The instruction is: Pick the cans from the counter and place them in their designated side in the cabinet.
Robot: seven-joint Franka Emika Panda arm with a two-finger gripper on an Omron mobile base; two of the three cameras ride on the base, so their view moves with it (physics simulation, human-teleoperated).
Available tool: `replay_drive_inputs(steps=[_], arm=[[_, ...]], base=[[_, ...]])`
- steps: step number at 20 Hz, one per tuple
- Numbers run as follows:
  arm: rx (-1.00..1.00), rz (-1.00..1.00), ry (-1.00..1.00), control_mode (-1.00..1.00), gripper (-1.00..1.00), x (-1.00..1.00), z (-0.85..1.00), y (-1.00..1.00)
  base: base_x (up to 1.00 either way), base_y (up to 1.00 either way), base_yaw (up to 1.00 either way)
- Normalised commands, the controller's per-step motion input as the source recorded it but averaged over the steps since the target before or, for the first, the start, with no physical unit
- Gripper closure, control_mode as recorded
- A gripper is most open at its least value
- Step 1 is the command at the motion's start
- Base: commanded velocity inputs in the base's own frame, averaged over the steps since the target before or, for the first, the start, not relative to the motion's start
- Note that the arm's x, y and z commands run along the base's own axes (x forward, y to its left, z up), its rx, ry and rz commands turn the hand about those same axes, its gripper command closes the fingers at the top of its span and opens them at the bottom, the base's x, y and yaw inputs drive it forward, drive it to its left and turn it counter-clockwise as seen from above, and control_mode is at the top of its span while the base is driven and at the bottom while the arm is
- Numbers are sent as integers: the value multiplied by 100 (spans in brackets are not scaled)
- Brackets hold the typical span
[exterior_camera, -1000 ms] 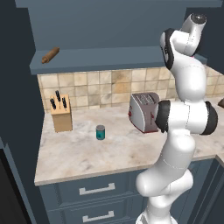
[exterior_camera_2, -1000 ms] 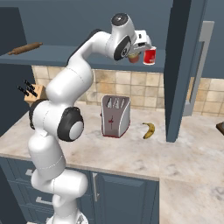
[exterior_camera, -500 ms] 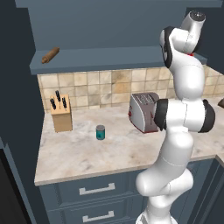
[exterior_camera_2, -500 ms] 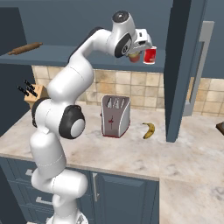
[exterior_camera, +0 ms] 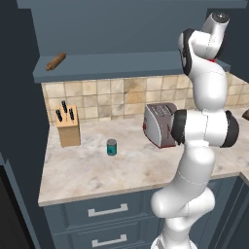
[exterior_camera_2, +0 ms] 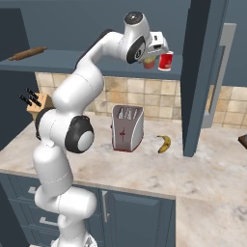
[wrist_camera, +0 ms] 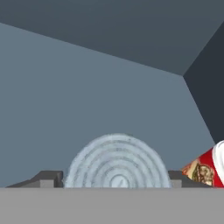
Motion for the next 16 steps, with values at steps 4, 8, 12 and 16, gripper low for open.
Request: replay_drive_inputs(steps=[4,8,12,16], arm=[[0,1,0,-100,-100,0,0,0],[0,2,0,-100,-100,0,0,0],[0,5,-6,-100,-100,-19,0,0],[0,5,-9,-100,-100,-32,0,0]], base=[[0,0,0],[0,0,0],[0,0,0],[0,0,0]])
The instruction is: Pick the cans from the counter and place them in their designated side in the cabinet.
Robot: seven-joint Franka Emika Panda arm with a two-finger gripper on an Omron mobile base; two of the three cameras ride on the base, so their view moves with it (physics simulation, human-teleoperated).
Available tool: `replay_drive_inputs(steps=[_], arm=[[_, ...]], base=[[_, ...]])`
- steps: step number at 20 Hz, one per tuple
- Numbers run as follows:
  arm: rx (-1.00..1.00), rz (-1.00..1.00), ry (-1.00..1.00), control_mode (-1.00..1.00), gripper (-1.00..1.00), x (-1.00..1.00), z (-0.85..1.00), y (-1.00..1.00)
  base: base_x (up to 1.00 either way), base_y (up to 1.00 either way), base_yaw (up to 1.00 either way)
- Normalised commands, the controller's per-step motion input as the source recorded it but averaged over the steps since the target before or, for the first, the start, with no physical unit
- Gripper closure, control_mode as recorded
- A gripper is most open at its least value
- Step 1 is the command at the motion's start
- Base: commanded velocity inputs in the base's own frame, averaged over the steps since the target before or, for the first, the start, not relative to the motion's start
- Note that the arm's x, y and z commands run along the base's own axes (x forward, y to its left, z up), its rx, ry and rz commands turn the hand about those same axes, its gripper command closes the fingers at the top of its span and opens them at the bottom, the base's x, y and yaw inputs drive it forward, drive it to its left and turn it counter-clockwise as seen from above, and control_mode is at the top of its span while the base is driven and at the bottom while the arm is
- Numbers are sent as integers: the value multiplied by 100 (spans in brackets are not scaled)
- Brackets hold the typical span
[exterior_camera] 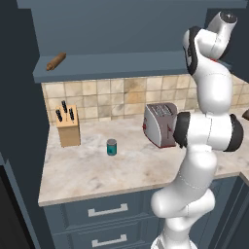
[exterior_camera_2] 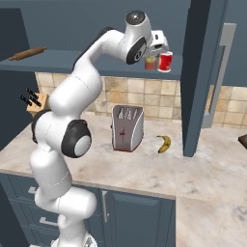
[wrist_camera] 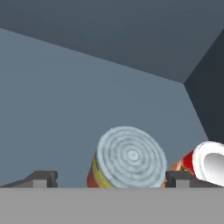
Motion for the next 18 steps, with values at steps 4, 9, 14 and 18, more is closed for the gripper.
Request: replay_drive_inputs(steps=[4,9,14,18], arm=[[0,4,-8,-100,-100,-33,0,0],[0,2,-6,-100,-100,-42,-1,5],[0,2,-7,-100,-100,-47,0,18],[0,1,-6,-100,-100,-51,-7,31]], base=[[0,0,0],[0,0,0],[0,0,0],[0,0,0]])
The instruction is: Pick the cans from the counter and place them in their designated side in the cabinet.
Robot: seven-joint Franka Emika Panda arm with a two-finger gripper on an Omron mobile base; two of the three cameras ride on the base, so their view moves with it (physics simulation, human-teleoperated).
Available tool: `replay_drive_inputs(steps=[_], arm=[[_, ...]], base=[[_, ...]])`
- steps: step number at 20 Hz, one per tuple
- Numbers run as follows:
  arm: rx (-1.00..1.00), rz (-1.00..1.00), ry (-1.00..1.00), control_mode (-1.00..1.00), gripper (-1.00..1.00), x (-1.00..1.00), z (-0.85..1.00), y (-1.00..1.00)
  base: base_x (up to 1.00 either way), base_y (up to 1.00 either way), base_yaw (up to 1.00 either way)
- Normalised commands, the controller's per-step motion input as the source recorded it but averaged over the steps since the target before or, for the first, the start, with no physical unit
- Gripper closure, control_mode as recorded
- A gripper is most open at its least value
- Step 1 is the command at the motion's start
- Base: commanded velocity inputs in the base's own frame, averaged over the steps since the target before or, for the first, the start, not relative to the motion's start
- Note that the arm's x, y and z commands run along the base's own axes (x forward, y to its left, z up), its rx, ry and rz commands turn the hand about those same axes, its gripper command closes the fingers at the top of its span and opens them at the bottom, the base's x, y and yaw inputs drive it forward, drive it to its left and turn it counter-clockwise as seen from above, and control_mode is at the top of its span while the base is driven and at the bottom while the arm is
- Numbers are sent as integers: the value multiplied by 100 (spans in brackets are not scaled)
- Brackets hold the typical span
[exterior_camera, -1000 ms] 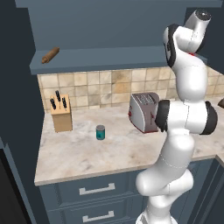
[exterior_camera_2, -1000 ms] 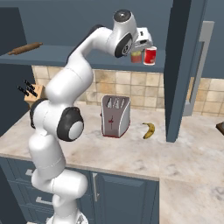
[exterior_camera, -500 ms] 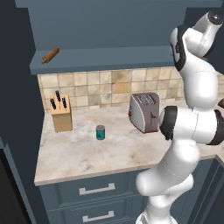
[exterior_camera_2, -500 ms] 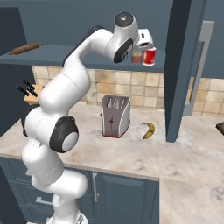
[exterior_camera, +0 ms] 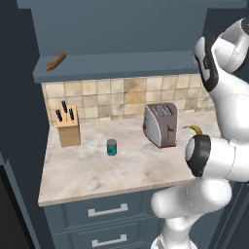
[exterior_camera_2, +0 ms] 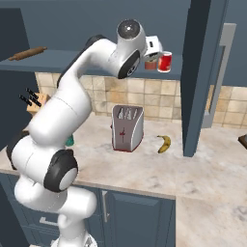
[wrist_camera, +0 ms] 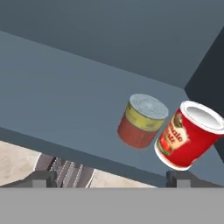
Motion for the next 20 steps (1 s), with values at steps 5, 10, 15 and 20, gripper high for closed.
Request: replay_drive_inputs(steps=[5,10,15,20], arm=[[0,0,-5,-100,-100,-55,-10,33],[0,0,-5,-100,-100,-60,-9,23],[2,0,-5,-100,-100,-61,-9,19],[4,0,-2,-100,-100,-56,-8,21]], base=[[0,0,0],[0,0,0],[0,0,0],[0,0,0]])
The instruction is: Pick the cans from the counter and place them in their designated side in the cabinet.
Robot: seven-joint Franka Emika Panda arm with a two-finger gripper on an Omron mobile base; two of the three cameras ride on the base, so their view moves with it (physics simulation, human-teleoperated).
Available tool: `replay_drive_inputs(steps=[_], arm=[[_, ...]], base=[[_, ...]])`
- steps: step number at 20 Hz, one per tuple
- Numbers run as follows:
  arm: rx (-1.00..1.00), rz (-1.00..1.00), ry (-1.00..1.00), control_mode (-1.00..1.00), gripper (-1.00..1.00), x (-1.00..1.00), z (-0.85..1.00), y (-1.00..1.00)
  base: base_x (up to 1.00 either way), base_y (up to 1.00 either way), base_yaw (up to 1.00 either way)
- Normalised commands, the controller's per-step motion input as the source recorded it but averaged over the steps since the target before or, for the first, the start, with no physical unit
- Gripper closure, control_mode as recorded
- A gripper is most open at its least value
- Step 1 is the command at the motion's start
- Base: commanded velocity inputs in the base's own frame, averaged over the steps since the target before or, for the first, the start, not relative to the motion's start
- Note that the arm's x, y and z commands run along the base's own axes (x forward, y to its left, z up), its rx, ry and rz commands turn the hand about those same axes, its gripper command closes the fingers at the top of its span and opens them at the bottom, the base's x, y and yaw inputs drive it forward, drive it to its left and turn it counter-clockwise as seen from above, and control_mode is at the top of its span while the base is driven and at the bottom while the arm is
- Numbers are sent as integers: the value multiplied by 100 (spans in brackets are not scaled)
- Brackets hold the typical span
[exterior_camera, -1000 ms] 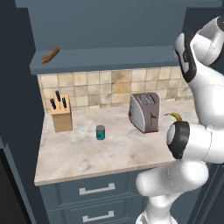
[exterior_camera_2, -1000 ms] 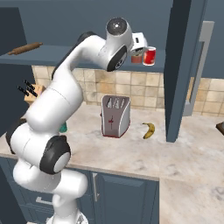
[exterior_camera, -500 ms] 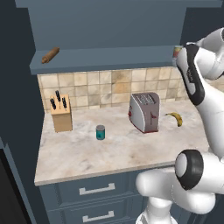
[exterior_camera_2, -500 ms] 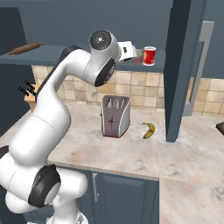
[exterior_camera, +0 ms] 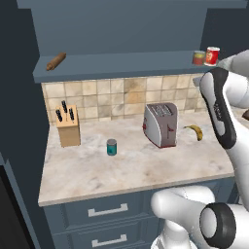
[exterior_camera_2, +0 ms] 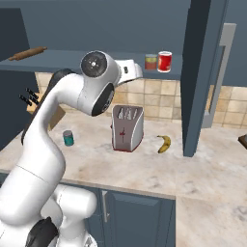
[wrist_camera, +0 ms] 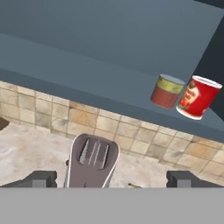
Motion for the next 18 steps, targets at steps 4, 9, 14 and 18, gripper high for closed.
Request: replay_drive_inputs(steps=[4,9,14,18], arm=[[6,0,0,-100,-100,-43,-4,27],[4,0,2,-100,-100,-30,-13,28],[4,0,5,-100,-100,-24,-20,20],[5,0,4,-100,-100,-28,-27,20]], base=[[0,0,0],[0,0,0],[0,0,0],[0,0,0]])
